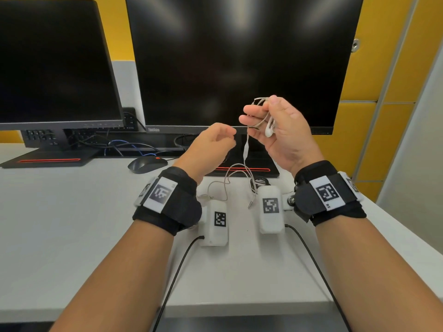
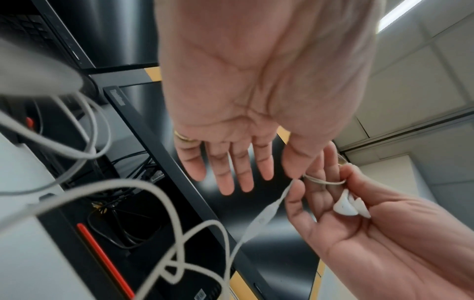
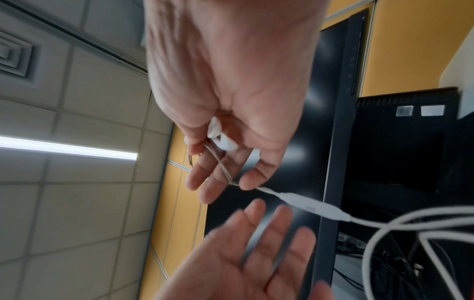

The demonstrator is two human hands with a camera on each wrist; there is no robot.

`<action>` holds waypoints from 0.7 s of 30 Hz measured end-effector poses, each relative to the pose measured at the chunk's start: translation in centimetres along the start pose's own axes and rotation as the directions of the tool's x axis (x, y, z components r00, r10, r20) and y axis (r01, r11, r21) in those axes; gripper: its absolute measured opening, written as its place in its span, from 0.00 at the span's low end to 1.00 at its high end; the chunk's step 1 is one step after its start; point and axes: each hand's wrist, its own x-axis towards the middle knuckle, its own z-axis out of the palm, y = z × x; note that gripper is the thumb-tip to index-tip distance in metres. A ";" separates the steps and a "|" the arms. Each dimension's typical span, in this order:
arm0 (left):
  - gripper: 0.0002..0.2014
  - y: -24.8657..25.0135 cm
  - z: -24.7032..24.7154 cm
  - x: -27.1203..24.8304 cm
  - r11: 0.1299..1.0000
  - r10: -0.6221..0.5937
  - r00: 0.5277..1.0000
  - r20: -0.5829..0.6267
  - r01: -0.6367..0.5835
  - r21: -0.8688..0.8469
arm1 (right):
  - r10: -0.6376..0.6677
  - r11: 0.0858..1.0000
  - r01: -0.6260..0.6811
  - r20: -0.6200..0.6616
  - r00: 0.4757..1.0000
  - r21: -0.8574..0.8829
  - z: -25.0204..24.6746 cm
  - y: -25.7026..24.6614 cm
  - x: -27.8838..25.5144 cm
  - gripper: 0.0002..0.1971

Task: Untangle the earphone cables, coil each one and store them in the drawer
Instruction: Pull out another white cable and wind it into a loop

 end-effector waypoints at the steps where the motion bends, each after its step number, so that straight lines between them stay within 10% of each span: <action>1: 0.15 0.1 0.2 -0.1 0.999 0.024 0.999 0.025 -0.024 -0.023 | 0.005 1.000 -0.005 0.018 1.000 0.013 0.1 0.0 -0.1 0.13; 7: 0.14 -0.2 1.0 -0.2 0.997 0.032 0.987 0.156 -0.021 -0.070 | -0.014 1.000 0.013 0.020 1.000 0.017 0.4 0.6 0.2 0.09; 14: 0.13 -0.1 0.7 -0.6 0.991 0.114 0.958 0.265 -0.090 -0.103 | -0.097 0.820 0.040 -0.070 0.993 -0.572 0.0 1.6 0.6 0.08; 21: 0.13 -0.5 0.1 0.2 0.973 0.215 0.973 -0.087 -0.221 -0.068 | 0.201 0.728 -0.046 0.149 0.968 -0.684 0.1 1.0 -0.2 0.17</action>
